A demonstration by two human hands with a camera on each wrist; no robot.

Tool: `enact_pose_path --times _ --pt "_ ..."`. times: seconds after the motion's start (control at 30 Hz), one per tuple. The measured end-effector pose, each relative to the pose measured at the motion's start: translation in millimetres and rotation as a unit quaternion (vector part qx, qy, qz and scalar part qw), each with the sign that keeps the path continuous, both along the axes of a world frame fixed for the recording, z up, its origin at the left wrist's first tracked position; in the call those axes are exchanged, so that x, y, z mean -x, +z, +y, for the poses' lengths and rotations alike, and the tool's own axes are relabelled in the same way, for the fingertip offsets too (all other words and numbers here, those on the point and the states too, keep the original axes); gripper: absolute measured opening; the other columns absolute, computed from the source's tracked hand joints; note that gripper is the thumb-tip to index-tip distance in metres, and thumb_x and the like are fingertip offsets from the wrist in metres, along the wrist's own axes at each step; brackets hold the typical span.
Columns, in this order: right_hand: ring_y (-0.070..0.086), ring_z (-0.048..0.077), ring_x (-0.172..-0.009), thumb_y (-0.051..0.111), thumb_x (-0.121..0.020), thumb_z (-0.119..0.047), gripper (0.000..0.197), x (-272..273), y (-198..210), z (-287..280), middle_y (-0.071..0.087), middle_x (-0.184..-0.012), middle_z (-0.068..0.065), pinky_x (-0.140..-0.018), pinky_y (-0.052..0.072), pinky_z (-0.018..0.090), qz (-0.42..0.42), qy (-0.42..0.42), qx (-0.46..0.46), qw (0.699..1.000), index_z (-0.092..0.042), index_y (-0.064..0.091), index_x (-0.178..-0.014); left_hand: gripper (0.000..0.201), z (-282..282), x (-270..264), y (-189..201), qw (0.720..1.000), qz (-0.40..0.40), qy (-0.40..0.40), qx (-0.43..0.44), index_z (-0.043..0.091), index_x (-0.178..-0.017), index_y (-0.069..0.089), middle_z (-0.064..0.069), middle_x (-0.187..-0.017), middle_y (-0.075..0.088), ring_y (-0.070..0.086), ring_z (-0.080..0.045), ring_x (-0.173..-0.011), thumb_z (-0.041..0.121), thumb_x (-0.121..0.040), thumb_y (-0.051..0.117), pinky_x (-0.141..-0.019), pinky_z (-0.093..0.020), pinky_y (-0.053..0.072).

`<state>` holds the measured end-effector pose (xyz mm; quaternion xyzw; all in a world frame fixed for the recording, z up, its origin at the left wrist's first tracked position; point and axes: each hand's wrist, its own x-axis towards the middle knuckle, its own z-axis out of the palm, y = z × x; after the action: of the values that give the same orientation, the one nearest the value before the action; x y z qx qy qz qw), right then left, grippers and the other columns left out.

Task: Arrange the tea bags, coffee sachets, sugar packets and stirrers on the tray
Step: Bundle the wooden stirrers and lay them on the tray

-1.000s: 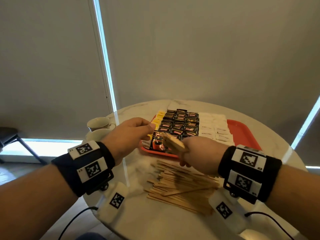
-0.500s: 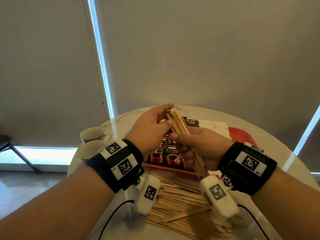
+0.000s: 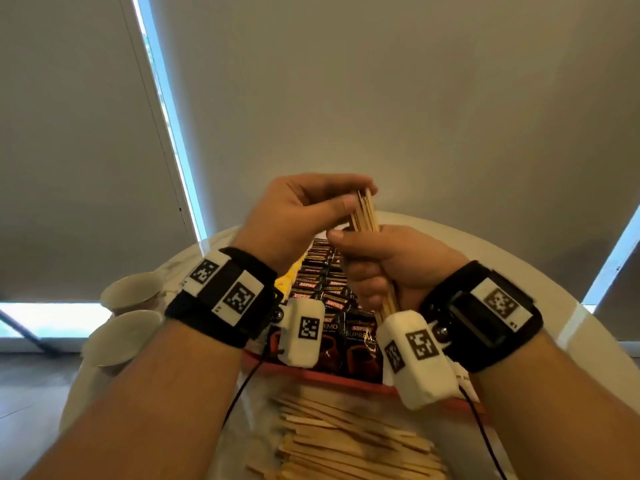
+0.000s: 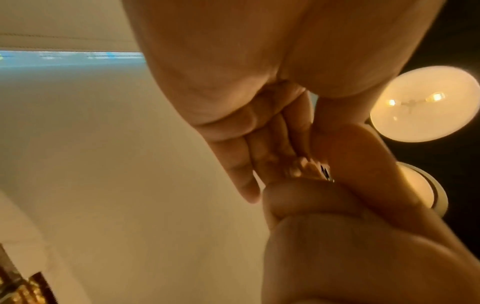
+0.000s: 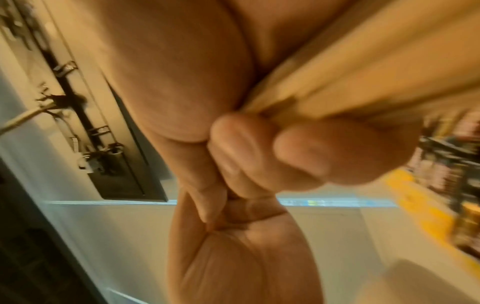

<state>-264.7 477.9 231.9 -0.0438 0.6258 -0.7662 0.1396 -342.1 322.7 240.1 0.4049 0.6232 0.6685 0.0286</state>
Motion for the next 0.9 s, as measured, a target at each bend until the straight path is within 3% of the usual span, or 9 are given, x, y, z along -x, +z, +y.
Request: enact_pose_path --times 0.13,0.27,0.43,0.53,0.67,0.73,0.83,0.9 --pt "0.03 0.007 -0.037 0.065 -0.088 -0.039 0.037 18 11 10 0.031 -0.05 -0.006 -0.04 0.03 0.02 0.101 -0.039 0.063 0.992 -0.02 0.045 -0.064 0.033 7 11 -8 0.986 -0.142 -0.034 -0.08 0.011 -0.133 0.064 -0.012 -0.128 0.073 0.071 -0.029 -0.115 0.026 -0.107 0.047 -0.092 -0.038 0.058" --pt "0.031 0.01 -0.039 0.061 -0.092 -0.043 0.045 34 17 18 0.03 -0.049 -0.005 -0.043 0.032 0.024 0.209 -0.089 0.14 0.964 -0.017 0.034 -0.066 0.062 16 18 -30 0.953 -0.291 -0.064 -0.063 0.005 -0.139 0.058 -0.017 -0.132 0.069 0.068 -0.033 -0.116 0.054 -0.107 0.038 -0.092 -0.044 0.057" --pt "0.035 0.013 -0.043 0.063 -0.082 -0.045 0.043 44 9 20 0.035 -0.049 -0.003 -0.051 0.038 0.029 0.289 -0.167 0.183 0.925 -0.018 0.041 -0.057 0.081 25 13 -50 0.908 -0.396 -0.112 -0.077 0.002 -0.137 0.056 -0.025 -0.13 0.068 0.069 -0.037 -0.111 0.072 -0.101 0.033 -0.109 -0.055 0.046" --pt "0.038 0.016 -0.046 0.067 -0.081 -0.045 0.042 52 -2 15 0.037 -0.051 -0.001 -0.057 0.043 0.032 0.317 -0.152 0.174 0.92 -0.017 0.044 -0.06 0.095 27 14 -55 0.892 -0.426 -0.131 -0.081 0.0 -0.145 0.052 -0.021 -0.126 0.068 0.068 -0.034 -0.107 0.079 -0.097 0.031 -0.105 -0.05 0.049" --pt "0.048 0.02 -0.056 0.077 -0.077 -0.045 0.043 58 -16 11 0.044 -0.059 0.0 -0.072 0.05 0.041 0.321 -0.113 0.09 0.936 -0.014 0.048 -0.071 0.1 24 16 -61 0.871 -0.456 -0.161 -0.086 -0.004 -0.147 0.049 -0.024 -0.138 0.057 0.053 -0.04 -0.135 0.08 -0.097 0.029 -0.123 -0.052 0.034" --pt "0.055 0.022 -0.063 0.077 -0.078 -0.042 0.038 59 -22 6 0.05 -0.062 0.0 -0.076 0.051 0.045 0.323 -0.098 0.041 0.941 -0.014 0.052 -0.075 0.093 24 17 -63 0.86 -0.468 -0.179 -0.102 0.0 -0.146 0.049 -0.021 -0.144 0.057 0.047 -0.042 -0.144 0.077 -0.098 0.03 -0.124 -0.055 0.032" --pt "0.052 0.023 -0.059 0.073 -0.081 -0.042 0.037 59 -28 -1 0.048 -0.06 0.001 -0.066 0.049 0.04 0.301 -0.096 0.015 0.948 -0.014 0.05 -0.073 0.088 27 17 -67 0.859 -0.464 -0.185 -0.115 -0.001 -0.142 0.051 -0.019 -0.14 0.06 0.054 -0.038 -0.137 0.074 -0.1 0.032 -0.122 -0.056 0.033" --pt "0.042 0.022 -0.049 0.068 -0.086 -0.043 0.04 58 -29 -4 0.04 -0.057 0.003 -0.055 0.043 0.033 0.285 -0.101 0.03 0.953 -0.014 0.046 -0.071 0.09 26 20 -68 0.879 -0.433 -0.177 -0.095 0.002 -0.14 0.052 -0.02 -0.131 0.05 0.052 -0.037 -0.13 0.078 -0.095 0.038 -0.121 -0.058 0.032"
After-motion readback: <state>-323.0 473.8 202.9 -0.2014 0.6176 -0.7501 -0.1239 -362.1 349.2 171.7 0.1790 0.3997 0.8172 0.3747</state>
